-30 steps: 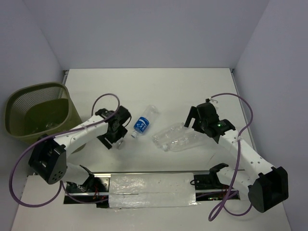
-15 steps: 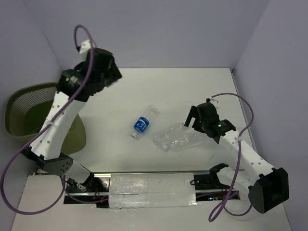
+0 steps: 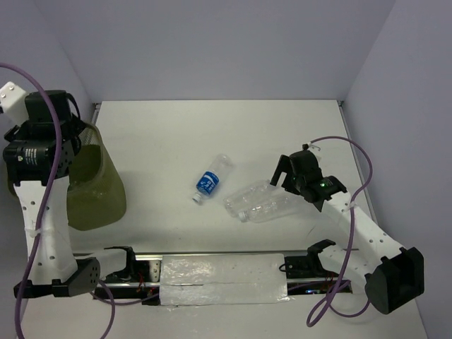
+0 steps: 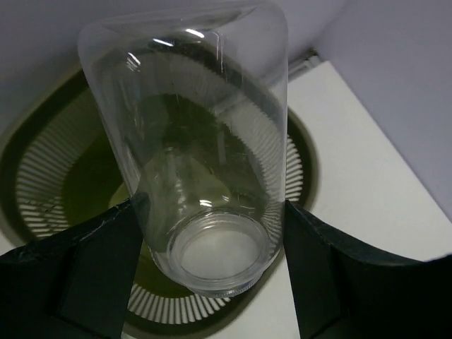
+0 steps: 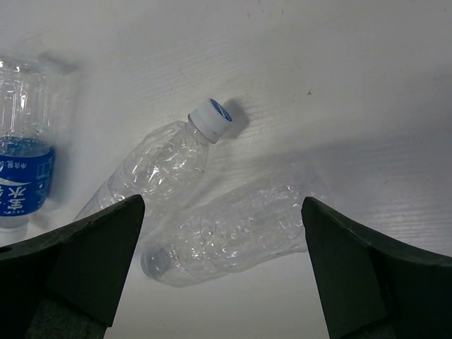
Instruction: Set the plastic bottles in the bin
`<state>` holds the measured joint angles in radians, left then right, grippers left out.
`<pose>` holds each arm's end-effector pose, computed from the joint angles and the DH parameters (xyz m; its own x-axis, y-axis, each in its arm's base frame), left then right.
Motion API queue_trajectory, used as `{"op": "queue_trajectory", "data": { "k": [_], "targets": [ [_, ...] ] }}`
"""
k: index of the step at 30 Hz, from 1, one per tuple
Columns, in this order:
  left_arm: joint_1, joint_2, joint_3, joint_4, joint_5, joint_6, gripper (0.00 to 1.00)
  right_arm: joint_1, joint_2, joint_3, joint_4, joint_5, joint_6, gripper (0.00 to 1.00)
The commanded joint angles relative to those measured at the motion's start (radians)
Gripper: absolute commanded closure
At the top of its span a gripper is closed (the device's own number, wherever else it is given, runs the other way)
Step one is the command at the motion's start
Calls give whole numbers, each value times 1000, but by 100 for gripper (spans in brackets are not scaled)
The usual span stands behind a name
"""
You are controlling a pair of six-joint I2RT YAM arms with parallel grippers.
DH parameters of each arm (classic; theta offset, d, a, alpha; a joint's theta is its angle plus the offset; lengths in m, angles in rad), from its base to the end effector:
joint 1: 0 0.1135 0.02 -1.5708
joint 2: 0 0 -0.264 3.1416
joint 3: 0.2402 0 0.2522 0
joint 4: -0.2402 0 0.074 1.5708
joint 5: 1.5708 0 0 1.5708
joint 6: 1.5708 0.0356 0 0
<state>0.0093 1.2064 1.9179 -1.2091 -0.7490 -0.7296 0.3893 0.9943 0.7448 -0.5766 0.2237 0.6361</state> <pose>0.1600 0.0257 0.5178 0.0476 -0.4878 -0.8717 -0.7692 0.5388 -0.3435 0.1899 0.0693 0.2526 -0.6844 0.3453 -0.6421 0.2183 0.9374 0.2714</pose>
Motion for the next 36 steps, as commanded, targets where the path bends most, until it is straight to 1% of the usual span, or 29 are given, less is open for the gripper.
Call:
{"op": "queue_trajectory", "data": {
  "k": [1,3,4,6,7,10,16,19,20,21,22,23,24,25,26,27,28,30,31,33,34,36],
  "targets": [
    [90,-18,-66,25,-21,27,43,6,4,13,34,-6,5,0],
    [119,-31,-106,17,-1,6,41,5,6,11,35,-7,4,0],
    [126,-39,-123,19,7,-1,36,6,7,11,35,-7,2,0],
    [133,-68,-169,28,23,-16,28,6,9,11,35,-7,0,0],
    [133,-79,-186,36,31,-17,19,6,10,11,37,-6,-1,0],
    [133,-114,-217,57,48,-22,1,6,15,11,41,-7,-1,0],
    [132,-116,-168,78,74,15,1,8,26,11,50,-23,8,0],
    [114,-134,-160,195,259,136,2,8,23,8,57,-21,13,0],
    [47,-128,-148,213,296,181,3,8,23,8,60,-18,14,0],
    [3,-114,-137,214,304,193,5,10,20,11,58,-8,16,0],
    [-67,-78,-111,206,280,205,5,8,21,14,55,0,22,0],
    [-206,-56,-100,194,239,205,5,8,20,18,49,9,22,0],
    [-268,-32,-91,177,184,210,6,8,18,25,46,23,22,0],
    [-326,22,-73,171,175,216,5,8,12,28,43,29,23,0],
    [-418,51,-65,161,186,220,5,8,7,34,35,37,25,0],
    [-464,82,-57,158,195,223,5,8,3,39,31,48,27,0],
    [-561,134,-63,166,200,228,5,8,-11,41,20,54,31,0],
    [-636,185,-89,187,227,236,4,8,-26,42,9,78,36,0],
    [-684,229,-127,218,276,239,3,8,-46,41,-2,86,39,0],
    [-713,266,-183,265,328,248,1,10,-68,31,-12,103,42,0],
    [-721,298,-244,322,386,248,1,8,-78,27,-22,112,45,0],
    [-721,358,-305,367,430,239,1,8,-109,13,-28,118,47,0]
  ]
}}
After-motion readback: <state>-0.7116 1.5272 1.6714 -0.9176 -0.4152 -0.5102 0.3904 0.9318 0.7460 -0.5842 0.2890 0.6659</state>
